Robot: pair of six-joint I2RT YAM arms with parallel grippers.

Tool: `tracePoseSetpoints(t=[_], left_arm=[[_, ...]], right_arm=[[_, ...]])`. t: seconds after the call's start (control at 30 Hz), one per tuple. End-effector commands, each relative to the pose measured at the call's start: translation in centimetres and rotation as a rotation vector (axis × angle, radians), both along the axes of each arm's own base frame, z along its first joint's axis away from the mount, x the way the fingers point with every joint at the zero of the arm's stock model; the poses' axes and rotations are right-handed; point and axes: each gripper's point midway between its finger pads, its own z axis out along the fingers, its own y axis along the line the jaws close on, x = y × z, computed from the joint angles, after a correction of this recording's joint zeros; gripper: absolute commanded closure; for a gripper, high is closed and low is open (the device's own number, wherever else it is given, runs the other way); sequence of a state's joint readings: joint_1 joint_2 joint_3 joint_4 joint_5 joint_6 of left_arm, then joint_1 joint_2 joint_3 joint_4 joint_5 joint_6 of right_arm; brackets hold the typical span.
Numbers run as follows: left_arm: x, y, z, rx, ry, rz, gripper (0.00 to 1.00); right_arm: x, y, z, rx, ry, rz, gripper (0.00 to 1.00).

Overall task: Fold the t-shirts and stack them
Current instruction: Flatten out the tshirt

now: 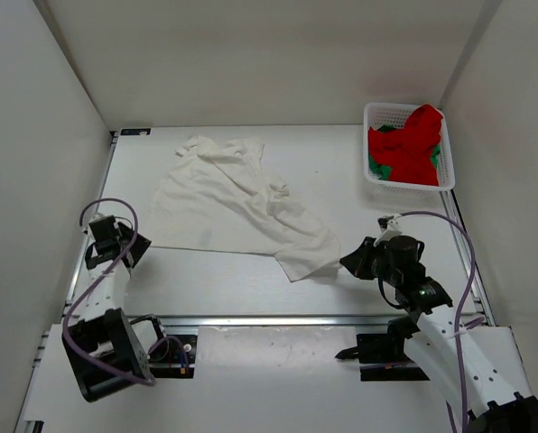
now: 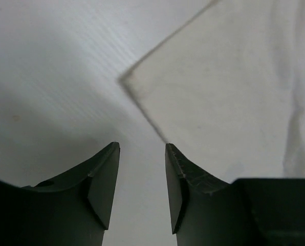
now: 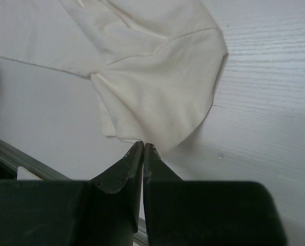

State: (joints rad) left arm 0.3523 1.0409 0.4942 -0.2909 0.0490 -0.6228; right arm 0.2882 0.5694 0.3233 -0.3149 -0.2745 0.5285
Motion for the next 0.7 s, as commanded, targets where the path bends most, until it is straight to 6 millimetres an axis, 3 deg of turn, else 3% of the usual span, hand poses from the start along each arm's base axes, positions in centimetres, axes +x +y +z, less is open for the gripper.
tracePoseSetpoints(t=[0.0, 0.07, 0.17, 0.27, 0.43, 0.67], left_arm=[[-0.9, 1.8, -1.6, -0.083, 0.026, 0.091, 0.49], [-0.7, 1.6, -2.6, -0.106, 0.072, 0.092, 0.46], [-0.1, 0.6, -3.9, -0.184, 0.051, 0.097, 0.43], [1.1, 0.7, -3.7, -0.217, 0.011, 0.132, 0.44], [2.4, 2.0, -3.4, -0.163, 0.008, 0.168, 0.51], [3.1, 1.8, -4.5, -0.169, 0.029, 0.196, 0.62]], right_arm=[[0.1, 1.1, 1.0, 0.032, -0.022, 0.014, 1.0], [0.3, 1.5, 1.4, 0.035, -0.048, 0.02, 1.0], [0.0, 1.8, 0.3, 0.018, -0.028, 0.036, 1.0], [0.0, 2.0, -0.5, 0.02, -0.013, 0.053, 1.0], [0.4, 1.6, -0.5, 0.019, -0.027, 0.054, 1.0], [0.8, 1.6, 0.0, 0.017, -0.038, 0.069, 1.0]])
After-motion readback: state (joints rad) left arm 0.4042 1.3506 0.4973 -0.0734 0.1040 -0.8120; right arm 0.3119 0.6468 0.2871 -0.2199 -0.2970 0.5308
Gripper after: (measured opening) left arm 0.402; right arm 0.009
